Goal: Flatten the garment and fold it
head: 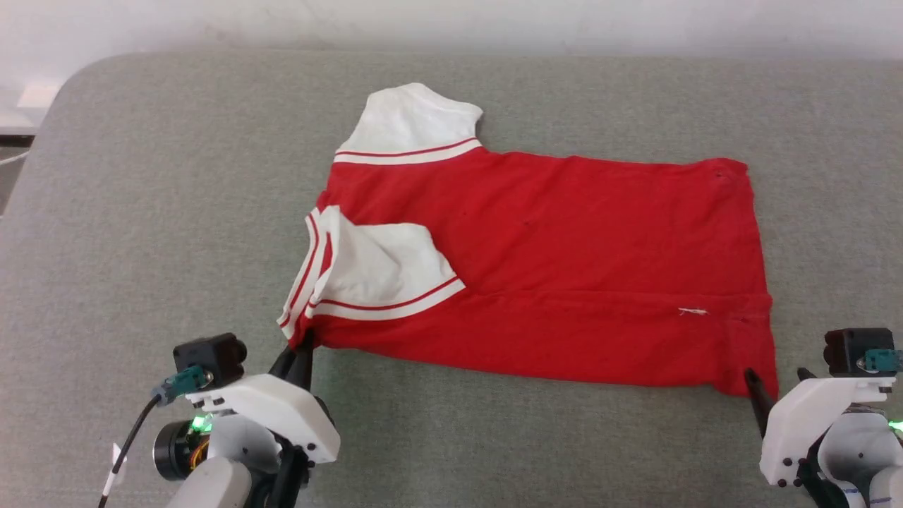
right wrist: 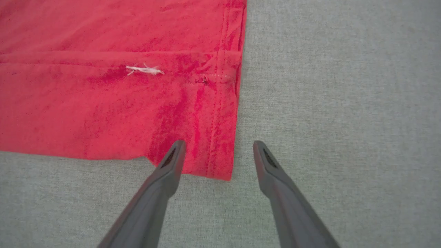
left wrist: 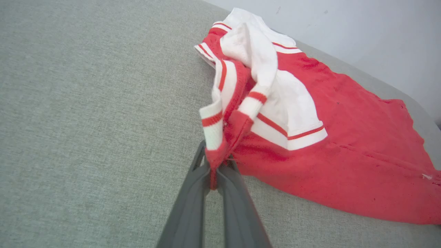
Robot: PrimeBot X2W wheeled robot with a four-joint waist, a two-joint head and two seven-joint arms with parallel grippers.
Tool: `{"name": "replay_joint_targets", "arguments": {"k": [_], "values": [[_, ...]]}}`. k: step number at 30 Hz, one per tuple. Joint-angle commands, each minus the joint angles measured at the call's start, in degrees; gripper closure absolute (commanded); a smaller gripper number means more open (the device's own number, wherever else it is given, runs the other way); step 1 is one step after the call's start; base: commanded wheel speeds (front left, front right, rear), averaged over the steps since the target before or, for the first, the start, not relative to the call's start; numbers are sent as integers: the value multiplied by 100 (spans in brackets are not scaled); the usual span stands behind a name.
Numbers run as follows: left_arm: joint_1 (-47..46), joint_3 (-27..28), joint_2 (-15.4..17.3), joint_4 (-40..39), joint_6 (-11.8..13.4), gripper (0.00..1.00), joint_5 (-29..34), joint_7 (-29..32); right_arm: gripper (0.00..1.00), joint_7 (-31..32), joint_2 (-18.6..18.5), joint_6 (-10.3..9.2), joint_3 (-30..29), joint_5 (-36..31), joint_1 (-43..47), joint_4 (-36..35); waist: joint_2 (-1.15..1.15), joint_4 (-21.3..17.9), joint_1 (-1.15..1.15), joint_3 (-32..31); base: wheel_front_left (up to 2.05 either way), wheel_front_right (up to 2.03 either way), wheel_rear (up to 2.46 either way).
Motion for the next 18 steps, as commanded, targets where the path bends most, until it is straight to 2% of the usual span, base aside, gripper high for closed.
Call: {"name": "replay_joint_targets", "arguments": {"k": [1,9,10,11,12,18], "values": [[67,-9,29,-174,-33,100,53,-34,0,-3,53,-6,-115,-162,-138,170,0,147,0,0,0,0,0],[130,-110,111,-483,64,100,115,131,0,17,131,-6,-47,-425,-348,947,0,242,0,223,0,0,0],[121,-113,103,-485,68,100,103,147,49,59,122,-6,0,-428,-351,1043,0,248,0,255,0,0,0],[113,-124,100,-464,67,100,95,169,90,85,107,-6,35,-423,-360,1123,0,250,0,267,0,0,0],[102,-148,111,-436,74,100,112,199,100,78,77,-6,57,-433,-374,1178,0,251,0,276,0,0,0],[131,-207,206,-217,100,100,117,366,100,-92,-18,-6,-49,-405,-456,1245,0,188,0,122,0,0,0]]}}
